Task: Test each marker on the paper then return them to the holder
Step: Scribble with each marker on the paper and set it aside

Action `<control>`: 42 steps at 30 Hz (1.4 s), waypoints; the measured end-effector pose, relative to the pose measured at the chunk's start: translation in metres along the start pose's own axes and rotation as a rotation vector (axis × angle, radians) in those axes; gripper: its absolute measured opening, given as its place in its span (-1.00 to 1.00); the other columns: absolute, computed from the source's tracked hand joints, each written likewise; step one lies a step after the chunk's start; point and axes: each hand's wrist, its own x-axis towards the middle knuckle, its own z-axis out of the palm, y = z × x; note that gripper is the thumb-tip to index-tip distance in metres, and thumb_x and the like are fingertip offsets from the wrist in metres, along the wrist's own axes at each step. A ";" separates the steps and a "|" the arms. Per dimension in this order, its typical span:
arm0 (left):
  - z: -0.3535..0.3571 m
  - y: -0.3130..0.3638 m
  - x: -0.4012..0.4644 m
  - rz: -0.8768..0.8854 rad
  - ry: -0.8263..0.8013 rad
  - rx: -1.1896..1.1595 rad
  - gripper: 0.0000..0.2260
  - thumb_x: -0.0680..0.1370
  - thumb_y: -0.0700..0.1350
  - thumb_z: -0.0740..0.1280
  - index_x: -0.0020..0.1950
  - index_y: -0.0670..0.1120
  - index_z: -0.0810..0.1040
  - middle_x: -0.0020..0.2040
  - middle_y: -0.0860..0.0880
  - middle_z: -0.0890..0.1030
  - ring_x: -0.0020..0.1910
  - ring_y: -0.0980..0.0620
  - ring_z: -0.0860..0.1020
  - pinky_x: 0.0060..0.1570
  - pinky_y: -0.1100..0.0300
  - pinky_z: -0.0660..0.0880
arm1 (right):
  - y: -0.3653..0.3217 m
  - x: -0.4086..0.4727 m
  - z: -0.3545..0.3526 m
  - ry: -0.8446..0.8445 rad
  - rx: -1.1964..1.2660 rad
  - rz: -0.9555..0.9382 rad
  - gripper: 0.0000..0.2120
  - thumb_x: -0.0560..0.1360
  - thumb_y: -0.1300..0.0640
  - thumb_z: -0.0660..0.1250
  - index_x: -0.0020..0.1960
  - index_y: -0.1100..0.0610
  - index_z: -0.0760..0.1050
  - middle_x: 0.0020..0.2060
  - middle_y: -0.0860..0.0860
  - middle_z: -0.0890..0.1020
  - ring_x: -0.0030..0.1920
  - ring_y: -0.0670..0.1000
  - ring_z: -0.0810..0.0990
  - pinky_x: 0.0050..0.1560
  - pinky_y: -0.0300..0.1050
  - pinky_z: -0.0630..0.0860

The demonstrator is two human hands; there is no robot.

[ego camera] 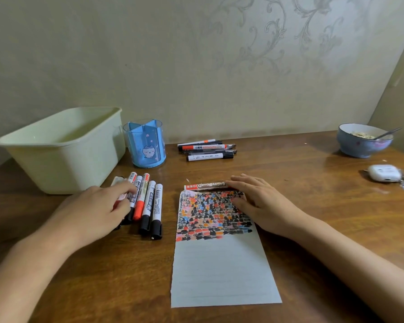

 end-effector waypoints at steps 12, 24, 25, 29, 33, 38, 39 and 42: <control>0.001 -0.006 0.001 -0.010 0.014 0.071 -0.43 0.48 0.41 -0.15 0.50 0.41 0.11 -0.08 0.04 0.54 -0.04 0.02 0.55 -0.20 0.12 0.49 | -0.002 0.002 -0.001 0.145 -0.023 0.016 -0.73 0.61 -0.01 0.30 0.30 -0.11 0.57 0.16 -0.13 0.55 0.13 -0.12 0.41 0.00 -0.26 0.36; 0.004 -0.007 0.003 -0.022 0.110 0.084 -0.43 0.51 0.40 -0.12 0.49 0.33 0.23 0.22 0.06 0.58 0.19 -0.02 0.54 -0.04 0.08 0.53 | -0.011 -0.006 -0.012 0.205 0.262 0.047 -0.81 0.63 0.13 0.27 0.18 -0.04 0.59 0.05 -0.09 0.61 0.03 -0.10 0.55 -0.03 -0.12 0.58; 0.003 -0.005 0.002 -0.010 0.152 0.060 -0.45 0.54 0.37 -0.09 0.50 0.31 0.23 0.20 0.08 0.57 0.15 0.00 0.54 -0.09 0.09 0.52 | -0.013 -0.007 -0.013 0.182 0.292 0.043 -0.81 0.63 0.14 0.26 0.17 -0.05 0.59 0.06 -0.09 0.61 0.05 -0.09 0.56 0.00 -0.08 0.60; 0.003 0.017 -0.004 0.188 0.337 -0.074 -0.44 0.56 0.29 0.06 0.56 0.23 0.17 0.04 0.12 0.39 -0.03 0.08 0.50 -0.22 0.14 0.46 | -0.024 -0.012 -0.015 0.088 0.296 -0.046 -0.79 0.62 0.14 0.28 0.11 -0.15 0.57 0.03 -0.17 0.61 0.04 -0.11 0.58 -0.02 -0.10 0.63; 0.010 0.050 -0.016 0.414 0.303 -0.085 -0.48 0.55 0.22 0.14 0.49 0.13 0.37 0.09 0.14 0.50 0.04 0.12 0.55 -0.08 0.28 0.48 | -0.030 -0.014 -0.014 0.048 0.313 -0.096 -0.80 0.61 0.14 0.30 0.14 -0.09 0.61 0.01 -0.19 0.61 0.03 -0.11 0.58 -0.05 -0.09 0.61; 0.015 0.060 -0.018 0.506 0.291 -0.152 -0.61 0.54 0.11 0.09 0.14 0.04 0.65 -0.02 0.09 0.62 0.00 0.09 0.62 -0.07 0.36 0.47 | -0.037 -0.019 -0.015 -0.042 0.374 -0.138 -0.83 0.58 0.06 0.36 0.14 -0.10 0.63 -0.04 -0.20 0.64 -0.01 -0.12 0.60 -0.07 -0.17 0.58; 0.015 0.059 -0.018 0.500 0.292 -0.190 -0.60 0.54 0.11 0.08 0.12 0.05 0.65 -0.03 0.10 0.60 -0.01 0.11 0.60 -0.07 0.41 0.43 | -0.039 -0.019 -0.015 -0.056 0.396 -0.145 -0.83 0.56 0.00 0.37 0.13 -0.10 0.63 -0.06 -0.21 0.64 -0.02 -0.11 0.61 -0.09 -0.17 0.59; 0.013 0.058 -0.017 0.496 0.320 -0.291 -0.64 0.56 0.11 0.11 0.13 0.05 0.64 -0.03 0.15 0.53 -0.06 0.15 0.54 -0.13 0.45 0.38 | -0.043 -0.021 -0.016 -0.071 0.445 -0.167 -0.73 0.47 -0.18 0.38 0.10 -0.10 0.66 -0.09 -0.18 0.64 -0.08 -0.07 0.61 -0.13 -0.10 0.59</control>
